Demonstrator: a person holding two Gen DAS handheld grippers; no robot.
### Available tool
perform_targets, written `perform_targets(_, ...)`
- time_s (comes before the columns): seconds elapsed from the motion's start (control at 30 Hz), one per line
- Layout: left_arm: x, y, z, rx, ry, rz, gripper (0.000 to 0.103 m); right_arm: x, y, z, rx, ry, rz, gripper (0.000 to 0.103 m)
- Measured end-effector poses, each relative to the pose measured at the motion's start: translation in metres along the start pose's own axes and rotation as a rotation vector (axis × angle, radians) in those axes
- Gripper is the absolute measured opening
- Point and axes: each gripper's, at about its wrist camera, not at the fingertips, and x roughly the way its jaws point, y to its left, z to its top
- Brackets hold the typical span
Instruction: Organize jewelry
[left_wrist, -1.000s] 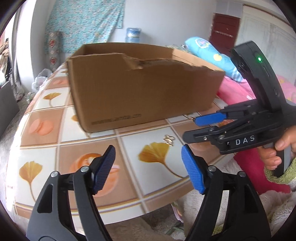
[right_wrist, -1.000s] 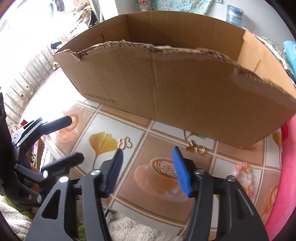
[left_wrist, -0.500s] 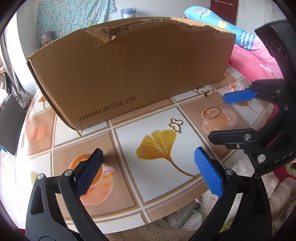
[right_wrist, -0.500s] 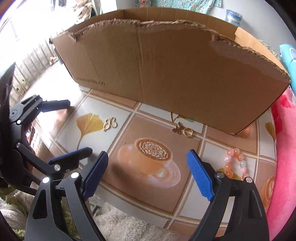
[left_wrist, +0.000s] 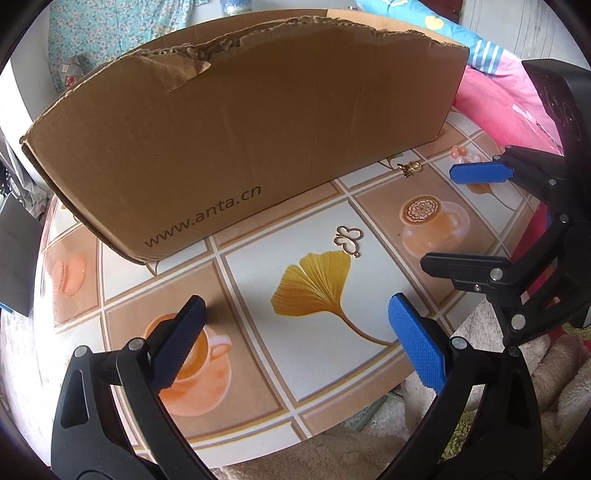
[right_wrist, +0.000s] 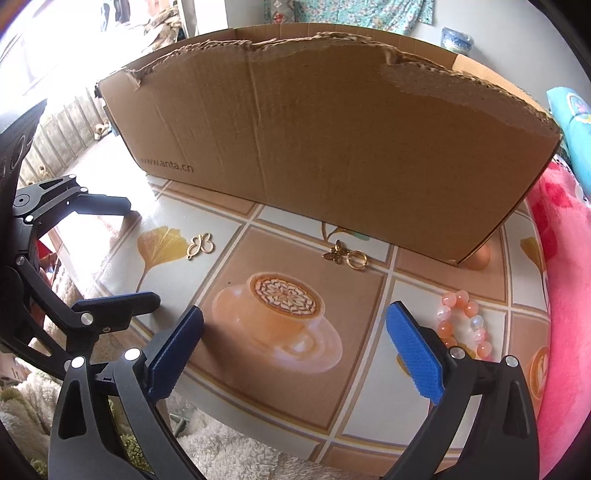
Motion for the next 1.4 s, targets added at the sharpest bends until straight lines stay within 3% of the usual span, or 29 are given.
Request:
perform_targets(0.17, 0.0, 0.002, 0.0, -0.002, -0.001, -0.001, 0.096, -0.005, -0.004, -0.007, -0.003, -0.043, 0.008, 0.096)
perform_targets(0.4, 0.011, -0.009, 0.014, 0.023, 0.042, -0.01, 0.096, -0.02, -0.029, -0.024, 0.056, -0.102, 0.115, 0.096)
perform_targets(0.53, 0.002, -0.016, 0.018, 0.062, -0.028, 0.016, 0.093, -0.026, -0.045, -0.03, 0.106, -0.118, 0.187, 0.096)
perform_targets(0.6, -0.001, -0.025, 0.023, 0.088, -0.056, 0.007, 0.077, -0.029, -0.053, -0.033, 0.129, -0.125, 0.217, 0.096)
perform_targets(0.87, 0.013, -0.047, 0.039, 0.172, -0.017, -0.029, 0.051, -0.034, -0.055, -0.041, 0.124, -0.141, 0.236, 0.096)
perform_targets(1.1, 0.024, -0.045, 0.051, 0.198, 0.025, -0.078, 0.036, -0.029, -0.05, -0.031, 0.125, -0.146, 0.24, 0.096)
perform_targets(1.4, 0.032, -0.044, 0.064, 0.244, 0.122, -0.128, 0.031, -0.029, -0.053, -0.034, 0.136, -0.15, 0.253, 0.096)
